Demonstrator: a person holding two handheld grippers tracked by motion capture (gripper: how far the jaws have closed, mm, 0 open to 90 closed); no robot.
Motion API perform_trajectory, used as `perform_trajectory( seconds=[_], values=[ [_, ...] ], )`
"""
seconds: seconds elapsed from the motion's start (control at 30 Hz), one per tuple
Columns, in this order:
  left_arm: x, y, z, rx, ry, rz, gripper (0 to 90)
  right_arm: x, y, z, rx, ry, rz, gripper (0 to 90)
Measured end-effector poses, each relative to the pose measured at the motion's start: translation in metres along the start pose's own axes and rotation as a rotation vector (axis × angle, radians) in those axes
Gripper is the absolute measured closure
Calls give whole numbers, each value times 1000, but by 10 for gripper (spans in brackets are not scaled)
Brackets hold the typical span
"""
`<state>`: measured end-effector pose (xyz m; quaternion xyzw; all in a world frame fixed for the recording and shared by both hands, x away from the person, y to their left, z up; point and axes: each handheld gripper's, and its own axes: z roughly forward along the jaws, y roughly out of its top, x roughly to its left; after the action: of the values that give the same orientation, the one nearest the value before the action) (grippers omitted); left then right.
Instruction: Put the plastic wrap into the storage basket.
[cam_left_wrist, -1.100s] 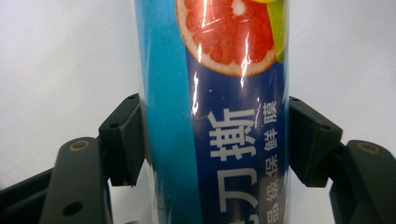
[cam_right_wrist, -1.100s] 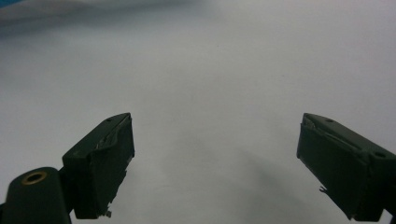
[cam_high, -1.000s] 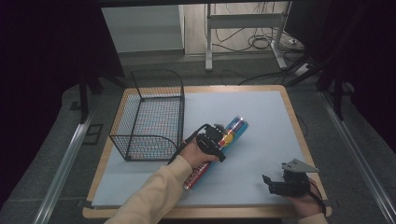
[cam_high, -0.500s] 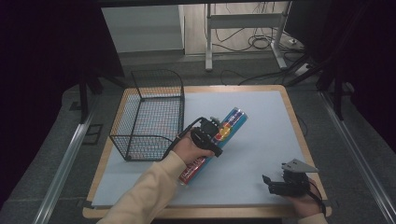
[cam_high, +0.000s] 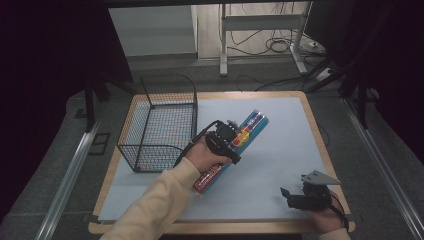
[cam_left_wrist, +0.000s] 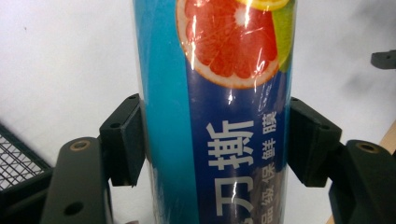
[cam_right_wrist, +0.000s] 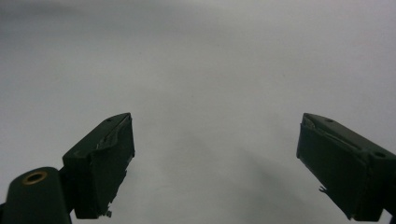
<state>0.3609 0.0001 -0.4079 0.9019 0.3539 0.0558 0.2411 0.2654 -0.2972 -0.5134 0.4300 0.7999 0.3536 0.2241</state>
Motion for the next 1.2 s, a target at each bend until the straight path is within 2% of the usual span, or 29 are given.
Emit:
perform_trajectory(
  seconds=[0.57, 0.63, 1.2],
  values=[
    [3, 26, -15, -10, 6, 34, 318, 0, 0, 0, 2, 4, 2, 113],
    [6, 30, -19, -22, 3, 46, 318, 0, 0, 0, 1, 4, 2, 114],
    [24, 56, -32, -42, 26, 24, 318, -2, 0, 0, 0, 1, 2, 114]
  ],
)
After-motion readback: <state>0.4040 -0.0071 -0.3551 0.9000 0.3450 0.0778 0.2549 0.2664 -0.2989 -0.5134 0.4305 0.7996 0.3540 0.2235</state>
